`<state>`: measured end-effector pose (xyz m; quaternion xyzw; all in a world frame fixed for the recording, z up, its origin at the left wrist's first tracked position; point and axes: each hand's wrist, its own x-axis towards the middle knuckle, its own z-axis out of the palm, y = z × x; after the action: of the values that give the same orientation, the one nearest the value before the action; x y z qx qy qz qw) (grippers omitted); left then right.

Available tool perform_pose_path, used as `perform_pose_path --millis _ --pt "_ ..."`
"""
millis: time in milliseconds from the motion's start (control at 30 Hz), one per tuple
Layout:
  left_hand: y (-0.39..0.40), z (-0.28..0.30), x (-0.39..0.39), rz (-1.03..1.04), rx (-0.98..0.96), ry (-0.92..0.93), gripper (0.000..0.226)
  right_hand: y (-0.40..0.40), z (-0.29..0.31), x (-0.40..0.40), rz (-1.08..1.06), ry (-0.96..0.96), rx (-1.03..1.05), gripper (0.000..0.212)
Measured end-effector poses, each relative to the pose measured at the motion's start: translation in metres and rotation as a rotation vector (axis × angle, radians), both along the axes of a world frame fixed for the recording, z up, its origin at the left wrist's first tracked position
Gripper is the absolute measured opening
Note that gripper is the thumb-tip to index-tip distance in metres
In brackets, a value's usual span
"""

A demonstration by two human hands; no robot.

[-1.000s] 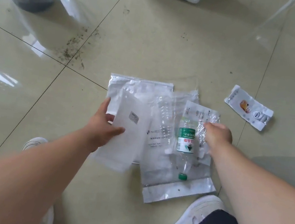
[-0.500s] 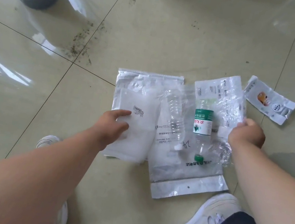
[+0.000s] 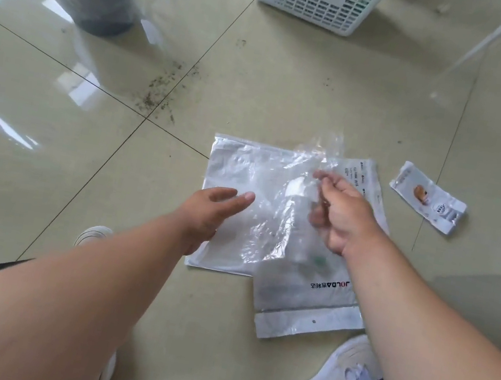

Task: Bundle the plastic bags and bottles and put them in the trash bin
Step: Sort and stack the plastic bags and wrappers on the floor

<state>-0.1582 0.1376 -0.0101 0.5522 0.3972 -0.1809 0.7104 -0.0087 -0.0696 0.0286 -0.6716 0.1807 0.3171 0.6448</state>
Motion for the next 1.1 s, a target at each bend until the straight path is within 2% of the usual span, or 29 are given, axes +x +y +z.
perform_pose_path --millis 33,100,167,200,267,333,433,467,500,567,600,633,700,767,833,900,967,1000,1100 --pt "0.0 0.001 -0.002 0.015 -0.044 -0.014 0.102 0.008 -0.004 -0.013 0.053 0.067 0.042 0.026" --pt "0.001 0.0 -0.005 0.054 -0.045 -0.046 0.067 0.017 -0.018 -0.033 0.17 0.044 -0.011 0.024" --pt "0.002 -0.004 -0.004 0.059 0.1 -0.042 0.027 0.018 -0.032 -0.044 0.225 -0.053 -0.141 0.017" --pt "0.004 -0.01 -0.004 0.047 0.186 -0.029 0.023 0.014 -0.041 -0.044 0.221 -0.094 -0.202 0.013" --pt "0.006 -0.019 -0.004 -0.001 0.319 -0.002 0.028 0.003 -0.055 -0.034 0.136 -0.166 -0.312 0.01" --pt "0.01 -0.029 -0.004 -0.039 0.374 0.027 0.031 -0.016 -0.069 -0.009 0.039 -0.235 -0.493 0.009" --pt "0.013 -0.04 -0.003 -0.044 0.385 0.063 0.052 -0.065 -0.086 0.032 -0.013 -0.299 -0.81 0.023" --pt "0.014 -0.044 -0.002 -0.041 0.398 0.068 0.06 -0.084 -0.096 0.042 -0.004 -0.293 -0.895 0.033" --pt "0.015 -0.048 -0.002 -0.042 0.408 0.071 0.069 -0.104 -0.108 0.05 0.052 -0.255 -0.963 0.051" --pt "0.017 -0.051 0.0 -0.033 0.42 0.061 0.091 -0.133 -0.133 0.051 0.301 -0.154 -1.066 0.093" --pt "0.018 -0.052 0.001 -0.028 0.425 0.057 0.104 -0.141 -0.143 0.048 0.437 -0.145 -1.09 0.106" --pt "0.018 -0.052 0.003 -0.024 0.43 0.057 0.116 -0.147 -0.155 0.043 0.552 -0.167 -1.092 0.11" --pt "0.018 -0.052 0.005 -0.024 0.458 0.057 0.132 -0.15 -0.169 0.033 0.687 -0.276 -1.112 0.091" --pt "0.017 -0.054 0.006 -0.007 0.467 0.02 0.134 -0.144 -0.175 0.029 0.688 -0.322 -1.139 0.056" --pt "0.015 -0.054 0.006 -0.025 0.471 -0.013 0.124 -0.135 -0.171 0.029 0.664 -0.311 -1.217 0.025" --pt "0.012 -0.051 0.007 -0.091 0.53 -0.012 0.095 -0.127 -0.158 0.033 0.659 -0.257 -1.29 0.011" --pt "0.009 -0.049 0.008 -0.144 0.562 0.01 0.062 -0.124 -0.147 0.038 0.618 -0.221 -1.304 0.019" --pt "0.006 -0.048 0.008 -0.14 0.546 0.014 0.053 -0.124 -0.141 0.039 0.581 -0.214 -1.289 0.025" --pt "0.003 -0.042 0.005 -0.112 0.486 0.01 0.049 -0.136 -0.121 0.038 0.49 -0.223 -1.19 0.038"
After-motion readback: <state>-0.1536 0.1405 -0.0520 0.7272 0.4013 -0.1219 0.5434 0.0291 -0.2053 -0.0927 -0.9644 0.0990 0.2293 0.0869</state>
